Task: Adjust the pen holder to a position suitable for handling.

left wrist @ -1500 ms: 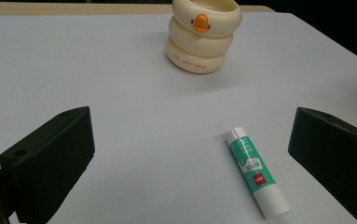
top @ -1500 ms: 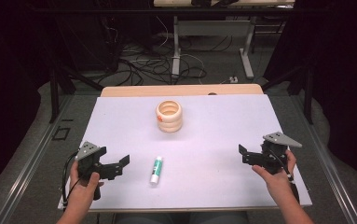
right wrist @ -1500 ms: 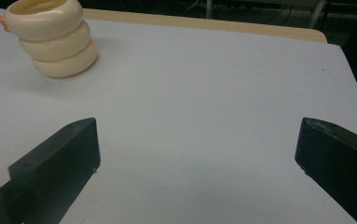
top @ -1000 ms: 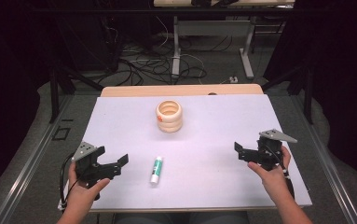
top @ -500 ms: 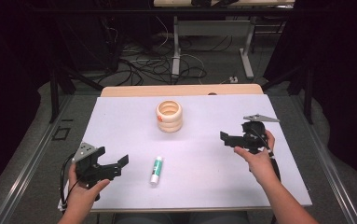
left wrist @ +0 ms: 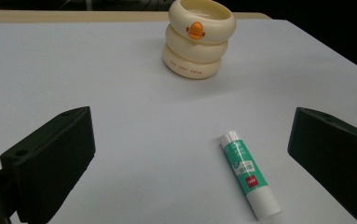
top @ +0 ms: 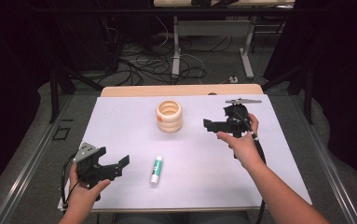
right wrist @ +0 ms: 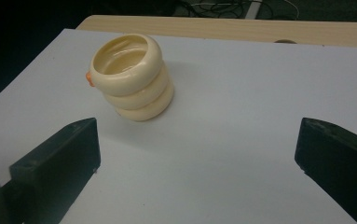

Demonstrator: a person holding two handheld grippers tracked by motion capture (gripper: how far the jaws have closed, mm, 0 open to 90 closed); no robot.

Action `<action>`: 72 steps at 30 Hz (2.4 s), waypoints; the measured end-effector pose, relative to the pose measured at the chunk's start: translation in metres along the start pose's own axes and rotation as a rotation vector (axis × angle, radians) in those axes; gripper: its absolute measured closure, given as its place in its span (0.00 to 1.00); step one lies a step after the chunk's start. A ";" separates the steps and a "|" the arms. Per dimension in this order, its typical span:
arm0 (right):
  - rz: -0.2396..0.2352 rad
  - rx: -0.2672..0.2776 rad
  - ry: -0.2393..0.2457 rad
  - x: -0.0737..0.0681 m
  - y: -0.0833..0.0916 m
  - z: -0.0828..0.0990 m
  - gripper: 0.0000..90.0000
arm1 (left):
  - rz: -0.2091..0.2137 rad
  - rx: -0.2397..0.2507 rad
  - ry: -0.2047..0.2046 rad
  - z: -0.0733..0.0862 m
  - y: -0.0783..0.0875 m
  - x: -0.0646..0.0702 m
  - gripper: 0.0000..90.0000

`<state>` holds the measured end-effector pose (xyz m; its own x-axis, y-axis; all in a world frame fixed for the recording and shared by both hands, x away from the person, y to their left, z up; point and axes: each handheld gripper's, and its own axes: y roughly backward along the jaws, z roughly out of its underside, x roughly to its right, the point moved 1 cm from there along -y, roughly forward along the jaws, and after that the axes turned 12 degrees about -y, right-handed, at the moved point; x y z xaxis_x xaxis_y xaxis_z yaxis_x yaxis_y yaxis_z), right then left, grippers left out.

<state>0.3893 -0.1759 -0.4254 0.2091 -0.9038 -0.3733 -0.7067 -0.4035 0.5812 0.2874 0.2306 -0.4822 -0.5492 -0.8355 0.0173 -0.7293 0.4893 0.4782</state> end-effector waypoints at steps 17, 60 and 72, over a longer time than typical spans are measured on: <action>-0.050 -0.041 0.038 -0.051 -0.035 -0.020 0.00 | 0.011 -0.002 0.006 0.000 0.001 0.000 0.01; 0.043 -0.142 -0.181 -0.063 -0.145 -0.045 0.07 | -0.005 0.027 0.035 0.001 0.009 -0.005 0.01; 0.022 -0.173 -0.354 -0.050 -0.156 -0.045 0.17 | -0.004 0.031 0.046 0.002 0.010 -0.006 0.01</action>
<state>0.5194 -0.0740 -0.4654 -0.0721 -0.8198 -0.5681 -0.5775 -0.4301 0.6939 0.2828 0.2409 -0.4790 -0.5280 -0.8474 0.0560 -0.7438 0.4932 0.4512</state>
